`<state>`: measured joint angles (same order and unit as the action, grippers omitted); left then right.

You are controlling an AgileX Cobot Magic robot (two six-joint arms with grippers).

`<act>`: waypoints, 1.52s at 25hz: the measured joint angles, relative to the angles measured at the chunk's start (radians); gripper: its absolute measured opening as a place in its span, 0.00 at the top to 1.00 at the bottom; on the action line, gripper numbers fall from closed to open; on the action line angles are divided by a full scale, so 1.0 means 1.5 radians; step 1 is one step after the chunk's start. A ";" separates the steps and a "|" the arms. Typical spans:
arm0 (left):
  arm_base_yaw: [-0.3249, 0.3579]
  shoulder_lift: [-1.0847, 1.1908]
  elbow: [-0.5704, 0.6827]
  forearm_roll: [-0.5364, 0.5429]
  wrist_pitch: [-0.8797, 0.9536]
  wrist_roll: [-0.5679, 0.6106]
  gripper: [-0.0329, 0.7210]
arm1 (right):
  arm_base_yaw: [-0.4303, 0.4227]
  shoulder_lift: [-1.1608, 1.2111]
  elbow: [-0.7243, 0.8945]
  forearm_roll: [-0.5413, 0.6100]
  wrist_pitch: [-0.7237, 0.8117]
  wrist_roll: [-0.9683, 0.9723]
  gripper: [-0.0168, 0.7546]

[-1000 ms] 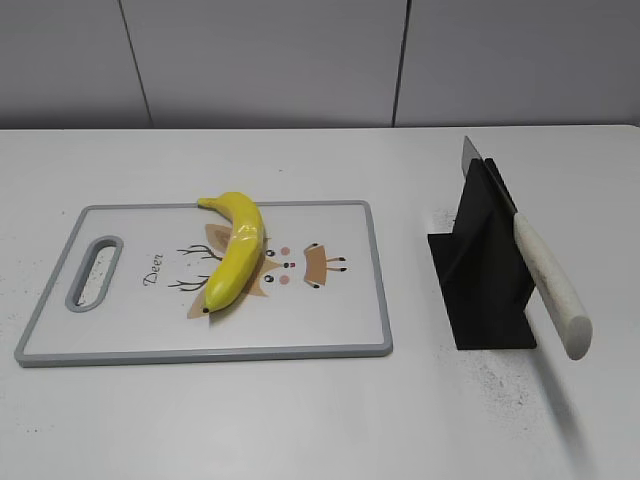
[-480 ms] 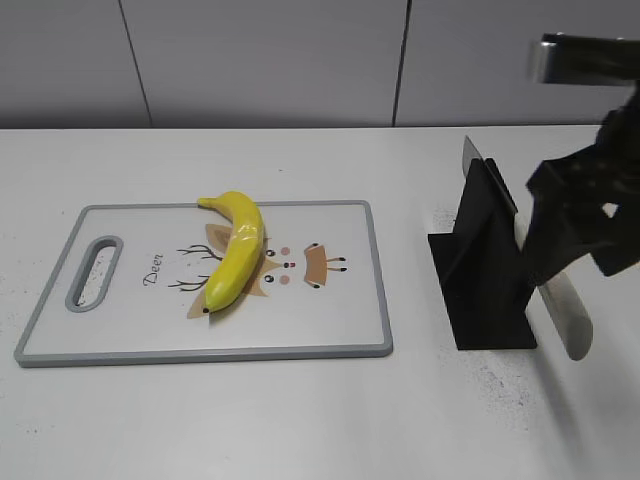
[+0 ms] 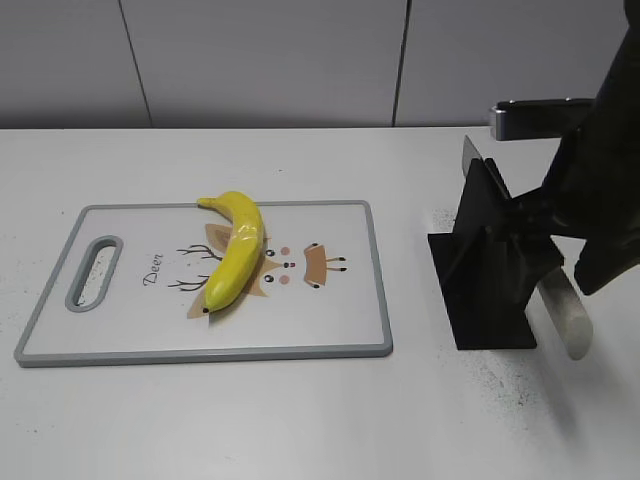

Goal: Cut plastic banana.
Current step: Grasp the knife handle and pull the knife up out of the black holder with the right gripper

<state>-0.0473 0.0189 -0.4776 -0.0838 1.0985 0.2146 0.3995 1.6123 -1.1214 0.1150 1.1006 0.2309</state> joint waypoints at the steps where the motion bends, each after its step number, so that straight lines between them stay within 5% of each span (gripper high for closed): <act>1: 0.000 0.000 0.000 0.000 0.000 0.000 0.24 | 0.000 0.009 0.000 0.002 -0.002 0.001 0.29; 6: 0.000 0.000 0.000 0.000 0.000 0.000 0.24 | 0.000 0.046 0.000 0.014 -0.005 0.021 0.38; 10: 0.000 0.000 0.000 0.000 0.000 0.000 0.24 | 0.000 0.054 0.001 0.014 -0.005 0.034 0.78; 38: 0.000 0.000 0.000 0.000 0.000 0.000 0.24 | 0.000 -0.090 -0.014 -0.027 0.000 0.066 0.77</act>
<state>-0.0473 0.0189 -0.4776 -0.0838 1.0985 0.2146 0.3995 1.4779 -1.1428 0.0746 1.1013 0.3295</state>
